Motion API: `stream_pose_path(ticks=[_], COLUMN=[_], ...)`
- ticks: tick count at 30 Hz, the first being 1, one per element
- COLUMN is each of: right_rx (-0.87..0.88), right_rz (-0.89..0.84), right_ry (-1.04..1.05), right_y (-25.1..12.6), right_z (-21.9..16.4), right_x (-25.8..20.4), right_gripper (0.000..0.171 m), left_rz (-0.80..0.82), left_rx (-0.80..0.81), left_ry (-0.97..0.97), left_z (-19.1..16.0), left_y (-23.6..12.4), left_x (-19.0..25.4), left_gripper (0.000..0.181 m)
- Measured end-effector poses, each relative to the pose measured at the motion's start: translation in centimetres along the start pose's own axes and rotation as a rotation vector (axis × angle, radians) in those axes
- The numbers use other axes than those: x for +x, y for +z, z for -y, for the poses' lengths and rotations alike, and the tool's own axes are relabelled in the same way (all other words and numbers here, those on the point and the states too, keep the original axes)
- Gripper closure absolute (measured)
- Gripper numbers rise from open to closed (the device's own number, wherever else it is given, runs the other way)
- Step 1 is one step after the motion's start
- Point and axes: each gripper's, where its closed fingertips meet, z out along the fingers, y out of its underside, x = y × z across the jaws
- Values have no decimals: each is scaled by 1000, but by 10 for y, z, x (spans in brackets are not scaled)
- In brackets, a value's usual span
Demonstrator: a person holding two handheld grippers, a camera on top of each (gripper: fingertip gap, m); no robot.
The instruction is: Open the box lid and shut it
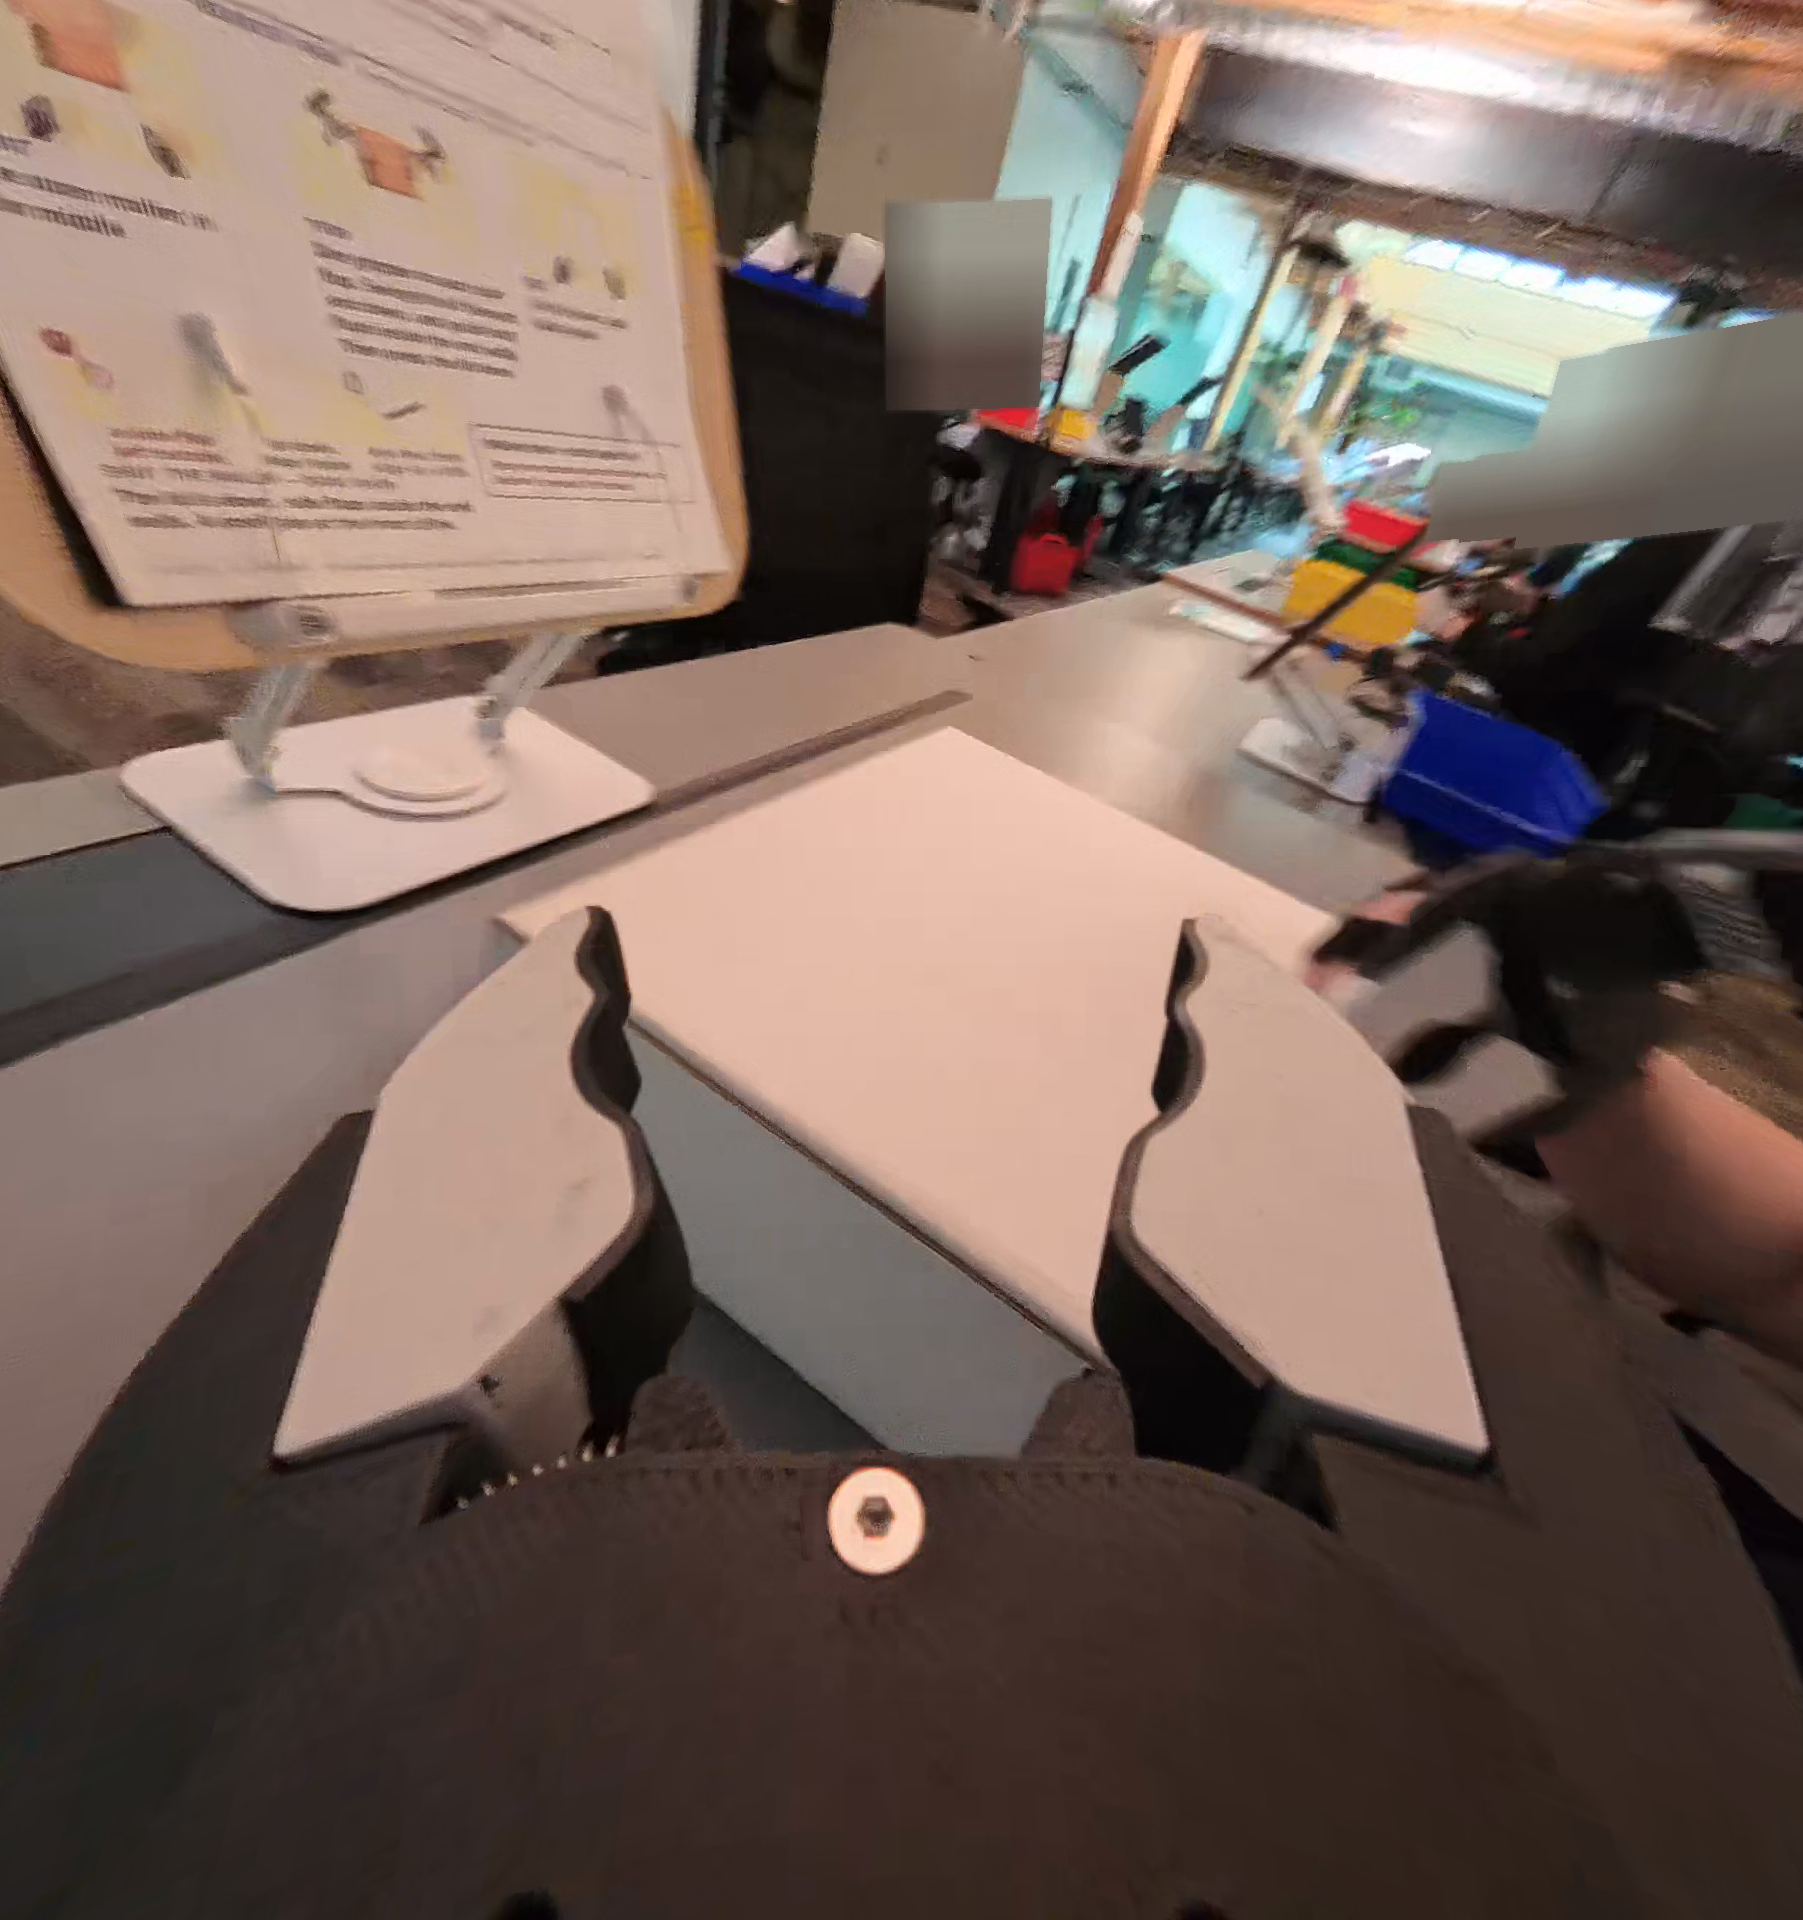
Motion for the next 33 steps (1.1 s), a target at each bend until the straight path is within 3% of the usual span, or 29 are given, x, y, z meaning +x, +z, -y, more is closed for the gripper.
stream_pose_path(ticks=[2,5,8,10,13,18,33], right_rx=[9,17,19,27,30,31,-15], right_rz=[3,3,-3,5,14,-46,-136], right_ry=[8,7,-1,9,16,-30,-148], right_y=[0,0,-1,-1,0,1,-5], right_z=[0,0,0,0,0,0,5], right_x=[0,0,0,0,-1,0,7], right_gripper=[167,167,167,167,167,167,168], left_rz=[42,-48,-226,-256,-242,-321,-303], left_rx=[-37,-144,-250,-277,-329,-269,-290], left_ry=[19,-85,-216,-195,-94,-84,-128], left_z=[3,-13,-34,-46,-62,-54,-56], left_y=[26,66,91,100,105,105,108], left_x=[-34,-65,-68,-69,-75,-68,-73], left_gripper=[82,82,82,84,84,108,116])
